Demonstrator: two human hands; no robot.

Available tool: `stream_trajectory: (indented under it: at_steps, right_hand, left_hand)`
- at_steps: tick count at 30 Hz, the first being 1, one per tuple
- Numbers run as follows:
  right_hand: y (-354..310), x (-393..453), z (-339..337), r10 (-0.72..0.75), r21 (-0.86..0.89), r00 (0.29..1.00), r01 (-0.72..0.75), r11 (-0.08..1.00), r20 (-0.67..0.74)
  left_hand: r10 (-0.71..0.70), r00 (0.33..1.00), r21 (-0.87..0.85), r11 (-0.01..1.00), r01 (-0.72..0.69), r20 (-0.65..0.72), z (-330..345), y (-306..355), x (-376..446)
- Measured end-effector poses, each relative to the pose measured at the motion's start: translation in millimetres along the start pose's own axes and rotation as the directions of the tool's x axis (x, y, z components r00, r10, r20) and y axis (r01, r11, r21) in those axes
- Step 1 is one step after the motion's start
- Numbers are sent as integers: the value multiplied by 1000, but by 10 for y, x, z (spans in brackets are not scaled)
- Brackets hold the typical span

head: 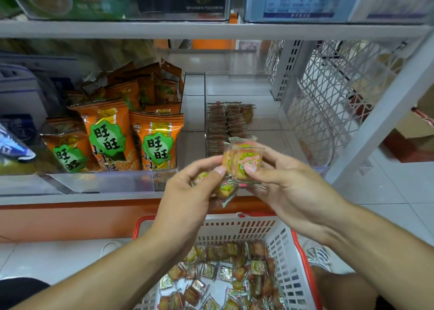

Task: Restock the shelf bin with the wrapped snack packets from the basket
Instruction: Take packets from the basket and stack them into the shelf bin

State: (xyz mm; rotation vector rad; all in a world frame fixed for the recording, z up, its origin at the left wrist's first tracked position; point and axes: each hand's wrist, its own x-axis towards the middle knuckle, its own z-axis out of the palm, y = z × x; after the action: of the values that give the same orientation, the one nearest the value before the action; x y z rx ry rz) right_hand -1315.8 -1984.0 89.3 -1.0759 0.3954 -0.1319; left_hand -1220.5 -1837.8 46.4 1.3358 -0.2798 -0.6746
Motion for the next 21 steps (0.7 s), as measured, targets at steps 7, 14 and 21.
stream_trajectory:
  at_steps: [7, 14, 21]
  right_hand:
    - [-439, 678, -442, -412, -840, 895, 88, 536, -170]
    - [-248, 1464, -943, -239, -980, 950, -199, 33, -200]
    - [-193, 1739, -1095, -171, -963, 949, -253, 90, -266]
  left_hand:
    - [51, 998, 0, 999, -51, -29, 120, 120, 140]
    - [52, 998, 101, 994, -48, -37, 214, 160, 334]
    - [20, 1000, 94, 995, -19, -6, 286, 176, 387]
